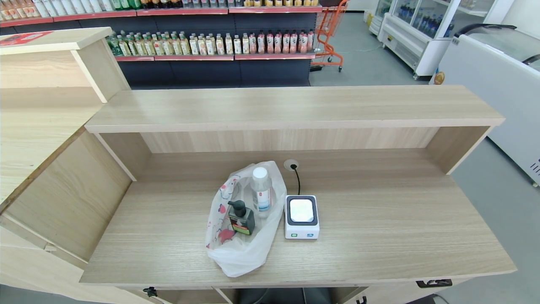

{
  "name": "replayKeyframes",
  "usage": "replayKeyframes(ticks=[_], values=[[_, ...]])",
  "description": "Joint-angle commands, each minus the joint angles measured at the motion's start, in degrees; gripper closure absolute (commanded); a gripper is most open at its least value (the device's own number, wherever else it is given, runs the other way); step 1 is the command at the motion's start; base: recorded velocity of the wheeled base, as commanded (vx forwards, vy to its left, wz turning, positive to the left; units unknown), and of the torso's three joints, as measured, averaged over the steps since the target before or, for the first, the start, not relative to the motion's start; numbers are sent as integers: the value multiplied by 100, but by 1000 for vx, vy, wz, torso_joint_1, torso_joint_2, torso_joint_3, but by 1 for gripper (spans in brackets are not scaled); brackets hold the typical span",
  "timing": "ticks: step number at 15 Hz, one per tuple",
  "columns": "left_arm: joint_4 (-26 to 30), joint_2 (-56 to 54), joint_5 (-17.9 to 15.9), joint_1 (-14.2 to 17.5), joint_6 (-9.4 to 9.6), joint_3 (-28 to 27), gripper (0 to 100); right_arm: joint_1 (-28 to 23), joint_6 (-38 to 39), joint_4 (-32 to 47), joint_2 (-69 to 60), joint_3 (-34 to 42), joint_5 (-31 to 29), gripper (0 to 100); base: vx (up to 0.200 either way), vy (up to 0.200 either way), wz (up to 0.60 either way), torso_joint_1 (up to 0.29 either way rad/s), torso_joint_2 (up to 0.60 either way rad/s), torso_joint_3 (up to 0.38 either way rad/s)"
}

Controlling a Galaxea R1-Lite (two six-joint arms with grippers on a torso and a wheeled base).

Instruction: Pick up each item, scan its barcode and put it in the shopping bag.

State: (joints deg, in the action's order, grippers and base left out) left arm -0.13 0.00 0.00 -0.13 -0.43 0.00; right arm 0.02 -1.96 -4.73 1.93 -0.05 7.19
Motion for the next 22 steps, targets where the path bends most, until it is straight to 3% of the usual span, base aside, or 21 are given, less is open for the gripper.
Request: replayKeyframes(ticks=[1, 14, 18, 22], values=[[5, 9, 0, 5, -1, 0, 0, -2, -15, -2, -184, 5, 1, 0, 0, 0, 0, 0, 0, 0], [5, 26, -9, -4, 34, 0, 0, -2, -270, 104, -193, 5, 1, 0, 0, 0, 0, 0, 0, 0], [5, 9, -9, 5, 113, 0, 0, -2, -287, 113, -193, 5, -7, 0, 0, -200, 0, 2, -1, 1], [5, 9, 0, -4, 78, 0, 0, -2, -296, 113, -193, 5, -7, 0, 0, 0, 0, 0, 0, 0]])
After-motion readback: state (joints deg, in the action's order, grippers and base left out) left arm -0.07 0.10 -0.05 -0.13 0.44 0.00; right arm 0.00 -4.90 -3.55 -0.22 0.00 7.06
